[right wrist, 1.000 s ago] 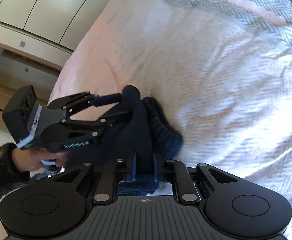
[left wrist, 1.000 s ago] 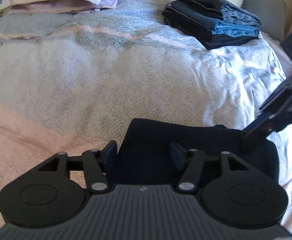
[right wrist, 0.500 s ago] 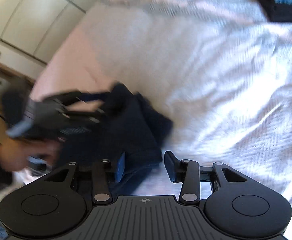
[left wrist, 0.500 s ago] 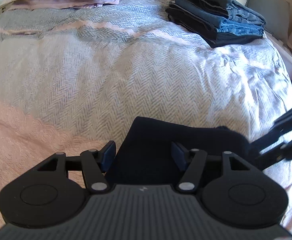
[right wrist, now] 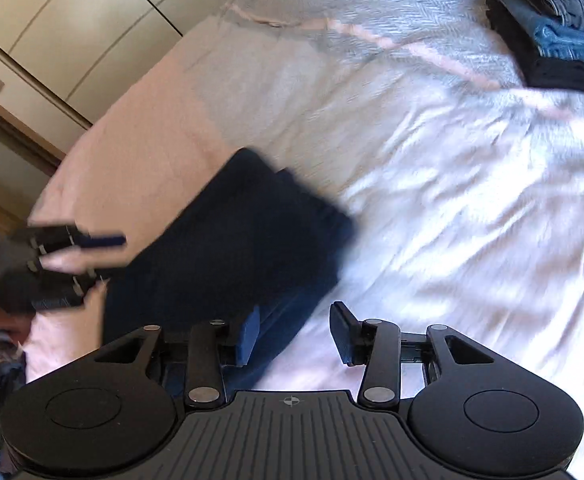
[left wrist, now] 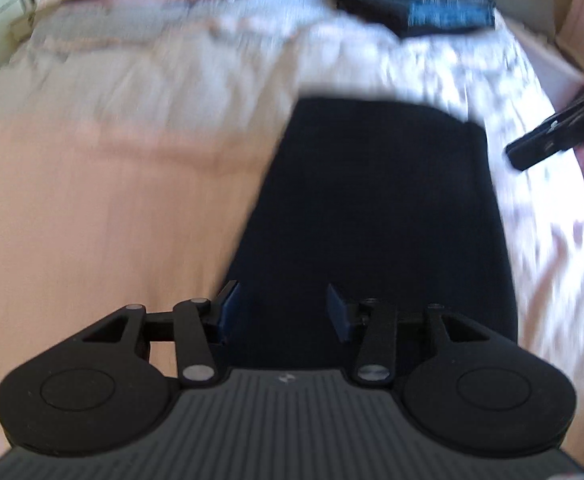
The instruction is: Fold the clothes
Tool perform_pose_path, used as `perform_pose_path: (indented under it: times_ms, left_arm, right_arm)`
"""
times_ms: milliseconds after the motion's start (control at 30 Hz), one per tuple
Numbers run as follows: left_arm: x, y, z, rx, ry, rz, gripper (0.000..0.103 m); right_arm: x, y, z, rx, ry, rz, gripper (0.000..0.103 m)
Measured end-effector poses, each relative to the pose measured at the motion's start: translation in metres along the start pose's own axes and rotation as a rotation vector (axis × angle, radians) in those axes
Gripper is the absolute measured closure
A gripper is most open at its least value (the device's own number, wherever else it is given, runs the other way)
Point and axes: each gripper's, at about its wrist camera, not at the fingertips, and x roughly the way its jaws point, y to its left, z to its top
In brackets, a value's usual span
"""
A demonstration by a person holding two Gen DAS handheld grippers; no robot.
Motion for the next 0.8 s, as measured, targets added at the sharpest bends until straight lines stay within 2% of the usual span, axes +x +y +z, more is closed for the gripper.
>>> perform_pose_path:
  times_ms: [33, 67, 100, 200, 267, 333, 467, 533, 600, 633, 733, 767, 800]
  left_arm:
    - [0.0, -0.001, -0.014, -0.003, 0.015, 0.0, 0.061]
    - [0.001, -0.002, -0.027, -0.004, 0.028, 0.001, 0.061]
    - [0.007, -0.004, -0.034, 0.011, 0.022, 0.003, 0.06]
    - [0.02, -0.003, -0.046, 0.027, -0.003, 0.0, 0.055]
    - [0.022, 0.002, -0.044, 0.005, -0.028, -0.012, 0.055]
    - [0.007, 0.005, -0.047, 0.023, -0.064, -0.005, 0.058]
    - [-0.023, 0.012, -0.062, 0.025, -0.114, 0.01, 0.058]
    - [-0.033, 0.016, -0.073, 0.017, -0.117, 0.017, 0.058]
    - [-0.04, 0.016, -0.085, 0.032, -0.113, 0.028, 0.057]
    - [-0.042, 0.015, -0.09, 0.035, -0.106, 0.031, 0.057]
    - [-0.043, 0.007, -0.104, 0.038, -0.086, 0.032, 0.057]
    - [-0.043, 0.003, -0.108, 0.041, -0.082, 0.032, 0.057]
    - [-0.043, -0.002, -0.11, 0.045, -0.083, 0.028, 0.057]
  right_arm:
    - [-0.002, 0.008, -0.013, 0.021, 0.001, 0.015, 0.052]
    - [0.0, 0.017, -0.028, 0.05, 0.01, 0.031, 0.032]
    - [0.003, 0.025, -0.044, 0.077, 0.022, 0.046, 0.02]
    - [0.021, 0.046, -0.096, 0.172, 0.067, 0.085, 0.02]
    - [0.03, 0.057, -0.123, 0.227, 0.067, 0.093, 0.02]
    - [0.04, 0.067, -0.148, 0.281, 0.066, 0.102, 0.02]
    - [0.058, 0.085, -0.176, 0.378, 0.031, 0.126, 0.02]
    - [0.065, 0.089, -0.18, 0.407, -0.004, 0.123, 0.014]
    - [0.072, 0.094, -0.184, 0.435, -0.038, 0.119, 0.004]
    - [0.076, 0.097, -0.186, 0.45, -0.056, 0.117, 0.003]
    - [0.084, 0.1, -0.189, 0.484, -0.104, 0.124, 0.003]
    - [0.085, 0.096, -0.188, 0.505, -0.115, 0.129, 0.009]
    - [0.083, 0.089, -0.186, 0.55, -0.121, 0.127, 0.041]
